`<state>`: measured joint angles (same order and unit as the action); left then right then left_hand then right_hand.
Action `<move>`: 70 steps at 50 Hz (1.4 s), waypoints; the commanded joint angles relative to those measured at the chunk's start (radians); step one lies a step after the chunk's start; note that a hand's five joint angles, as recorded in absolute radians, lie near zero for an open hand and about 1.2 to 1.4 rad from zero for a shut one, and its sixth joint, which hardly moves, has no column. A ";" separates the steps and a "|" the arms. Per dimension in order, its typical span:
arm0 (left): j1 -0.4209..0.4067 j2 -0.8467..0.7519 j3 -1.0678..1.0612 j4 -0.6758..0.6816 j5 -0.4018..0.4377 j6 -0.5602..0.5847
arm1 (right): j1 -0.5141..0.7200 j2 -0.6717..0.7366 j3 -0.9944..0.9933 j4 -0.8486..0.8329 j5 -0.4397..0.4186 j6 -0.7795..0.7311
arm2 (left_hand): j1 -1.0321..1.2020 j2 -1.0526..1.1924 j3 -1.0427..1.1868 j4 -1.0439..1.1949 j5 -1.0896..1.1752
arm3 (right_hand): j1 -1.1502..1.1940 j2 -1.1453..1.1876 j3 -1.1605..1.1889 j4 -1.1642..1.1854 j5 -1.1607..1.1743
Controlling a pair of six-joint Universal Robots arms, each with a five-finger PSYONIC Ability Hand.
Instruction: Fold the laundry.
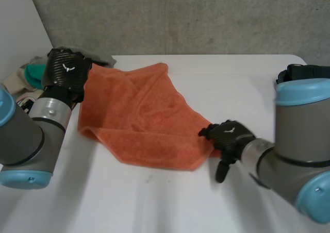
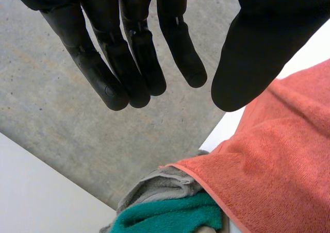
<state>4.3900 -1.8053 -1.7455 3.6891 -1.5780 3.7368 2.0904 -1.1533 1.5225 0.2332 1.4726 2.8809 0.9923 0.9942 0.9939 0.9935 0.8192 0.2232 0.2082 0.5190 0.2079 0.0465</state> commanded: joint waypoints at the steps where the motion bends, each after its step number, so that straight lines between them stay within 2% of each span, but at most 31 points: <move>1: 0.039 0.011 0.004 -0.035 0.067 -0.106 | 0.137 0.063 -0.058 -0.031 0.055 0.142 | 0.073 0.071 0.071 0.071 0.071 | -0.049 -0.034 -0.344 -0.033 -0.047; 6: 0.059 0.026 0.012 -0.081 0.111 -0.172 | 0.200 0.136 -0.113 -0.107 0.127 0.129 | 0.008 0.006 0.006 0.007 0.007 | -0.046 -0.031 -0.342 -0.031 -0.044; 11: 0.072 0.034 0.015 -0.115 0.142 -0.219 | 0.220 0.185 -0.143 -0.149 0.169 0.090 | -0.109 -0.111 -0.111 -0.111 -0.111 | 0.063 0.078 -0.233 0.078 0.065; 19: 0.097 0.041 0.027 -0.167 0.234 -0.273 | 0.238 0.257 -0.182 -0.247 0.176 0.021 | -0.289 -0.290 -0.290 -0.290 -0.290 | 0.315 0.330 0.019 0.331 0.317; 26: 0.118 0.041 0.043 -0.204 0.253 -0.281 | 0.247 0.296 -0.199 -0.261 0.172 -0.008 | -0.294 -0.296 -0.296 -0.296 -0.296 | 0.456 0.471 0.160 0.471 0.458; 32: 0.128 0.041 0.044 -0.204 0.253 -0.281 | 0.249 0.320 -0.223 -0.264 0.176 -0.014 | -0.297 -0.299 -0.299 -0.299 -0.299 | 0.477 0.492 0.181 0.492 0.479; 33: 0.128 0.040 0.044 -0.204 0.251 -0.281 | 0.247 0.323 -0.225 -0.262 0.176 -0.015 | -0.300 -0.302 -0.302 -0.302 -0.302 | 0.506 0.521 0.210 0.521 0.508; 36: 0.128 0.038 0.046 -0.205 0.250 -0.281 | 0.240 0.316 -0.225 -0.261 0.176 -0.022 | -0.309 -0.311 -0.311 -0.310 -0.311 | 0.957 0.972 0.661 0.972 0.959; 37: 0.128 0.037 0.049 -0.209 0.250 -0.281 | 0.235 0.305 -0.222 -0.261 0.178 -0.023 | -0.315 -0.317 -0.317 -0.316 -0.316 | 1.171 1.186 0.875 1.186 1.173; 44: 0.131 0.034 0.058 -0.210 0.247 -0.281 | 0.208 0.166 -0.165 -0.264 0.163 -0.022 | -0.423 -0.425 -0.425 -0.425 -0.425 | 1.173 1.188 0.877 1.188 1.175; 46: 0.135 0.024 0.072 -0.213 0.250 -0.278 | 0.189 0.092 -0.154 -0.256 0.132 -0.025 | -0.506 -0.507 -0.507 -0.507 -0.507 | 1.173 1.188 0.877 1.188 1.175; 52: 0.167 -0.023 0.109 -0.232 0.250 -0.273 | 0.119 -0.080 -0.091 -0.163 0.042 -0.041 | -0.547 -0.549 -0.549 -0.548 -0.548 | 1.173 1.188 0.877 1.188 1.175; 57: 0.189 -0.055 0.136 -0.245 0.251 -0.252 | -0.051 -0.176 0.000 -0.045 -0.055 -0.138 | -0.547 -0.549 -0.549 -0.548 -0.548 | 1.173 1.188 0.877 1.188 1.175; 65: 0.166 -0.088 0.194 -0.247 0.245 -0.181 | -0.344 -0.145 0.048 -0.024 -0.185 -0.397 | -0.547 -0.549 -0.549 -0.548 -0.548 | 1.173 1.188 0.877 1.188 1.175; 70: 0.141 -0.118 0.244 -0.258 0.242 -0.152 | -0.426 -0.040 -0.010 -0.048 -0.224 -0.497 | -0.547 -0.549 -0.549 -0.548 -0.548 | 1.173 1.188 0.877 1.188 1.175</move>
<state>4.5648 -1.8876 -1.5646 3.4415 -1.3308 3.5393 1.8053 -1.3190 1.5694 0.2147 1.3109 2.5412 0.4362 0.4334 0.4338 0.4212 0.2421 1.0646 1.1640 1.1843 1.1954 0.9977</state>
